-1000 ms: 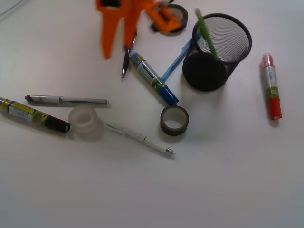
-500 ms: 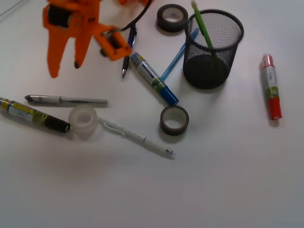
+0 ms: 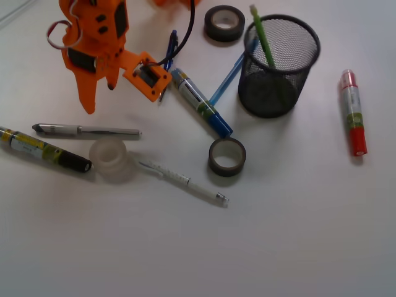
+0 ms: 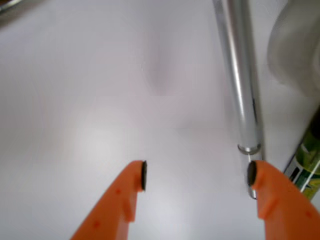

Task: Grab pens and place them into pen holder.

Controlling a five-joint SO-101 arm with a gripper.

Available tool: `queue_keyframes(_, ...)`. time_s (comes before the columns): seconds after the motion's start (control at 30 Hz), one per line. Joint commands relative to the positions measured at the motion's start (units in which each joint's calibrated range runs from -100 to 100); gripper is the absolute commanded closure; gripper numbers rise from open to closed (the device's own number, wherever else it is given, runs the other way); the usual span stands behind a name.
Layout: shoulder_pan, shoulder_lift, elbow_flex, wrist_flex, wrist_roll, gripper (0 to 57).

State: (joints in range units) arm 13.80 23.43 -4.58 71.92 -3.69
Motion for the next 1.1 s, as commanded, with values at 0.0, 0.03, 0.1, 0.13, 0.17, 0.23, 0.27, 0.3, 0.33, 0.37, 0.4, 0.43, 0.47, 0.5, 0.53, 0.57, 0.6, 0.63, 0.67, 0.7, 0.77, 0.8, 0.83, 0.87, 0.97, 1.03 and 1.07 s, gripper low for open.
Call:
queue_keyframes(0.0, -1.9, 2.2, -5.6, -1.9, 1.1, 33.9)
queue_keyframes(0.03, -2.1, 3.3, -7.1, -1.8, 1.2, 33.9)
queue_keyframes(0.1, -2.2, 5.6, -10.5, -1.6, 1.4, 33.9)
queue_keyframes(0.13, -2.2, 6.8, -11.9, -1.5, 1.7, 33.9)
queue_keyframes(0.17, -2.2, 8.0, -13.2, -1.5, 1.7, 33.9)
queue_keyframes(0.23, -1.9, 10.3, -15.5, -1.0, 1.8, 33.9)
queue_keyframes(0.27, -1.9, 11.4, -16.4, -0.5, 1.7, 33.9)
queue_keyframes(0.3, -1.8, 12.5, -17.1, 0.0, 1.7, 33.9)
queue_keyframes(0.33, -1.5, 13.7, -17.6, 0.3, 1.7, 34.5)
queue_keyframes(0.37, -1.3, 14.7, -18.0, 1.0, 1.7, 35.7)
queue_keyframes(0.4, -1.1, 16.4, -18.7, 2.1, 1.9, 38.4)
queue_keyframes(0.43, -1.1, 16.8, -19.5, 2.6, 1.9, 39.2)
queue_keyframes(0.47, -1.1, 17.6, -20.7, 3.1, 1.9, 39.5)
queue_keyframes(0.5, -1.1, 18.3, -21.8, 3.8, 1.9, 39.4)
queue_keyframes(0.53, -1.0, 19.5, -24.2, 5.2, 1.7, 39.7)
queue_keyframes(0.57, -0.8, 20.2, -25.1, 5.5, 1.7, 39.8)
queue_keyframes(0.6, -0.6, 20.9, -25.9, 5.9, 1.6, 39.9)
queue_keyframes(0.63, -0.4, 21.4, -26.8, 6.6, 1.6, 40.1)
queue_keyframes(0.67, -0.4, 21.9, -27.8, 7.0, 1.6, 41.3)
queue_keyframes(0.7, -0.6, 22.3, -28.4, 7.3, 1.7, 43.9)
queue_keyframes(0.77, -0.8, 22.6, -29.0, 7.7, 2.1, 52.5)
queue_keyframes(0.8, -0.8, 22.6, -29.0, 7.6, 2.3, 56.7)
queue_keyframes(0.83, -0.8, 22.6, -28.9, 7.6, 2.4, 57.2)
queue_keyframes(0.87, -0.8, 22.6, -28.8, 7.6, 2.5, 56.9)
queue_keyframes(0.97, -0.6, 22.3, -28.8, 7.3, 2.5, 57.2)
queue_keyframes(1.03, -0.6, 21.7, -29.0, 7.4, 2.2, 57.2)
queue_keyframes(1.07, -0.6, 20.9, -29.6, 8.0, 1.5, 57.2)
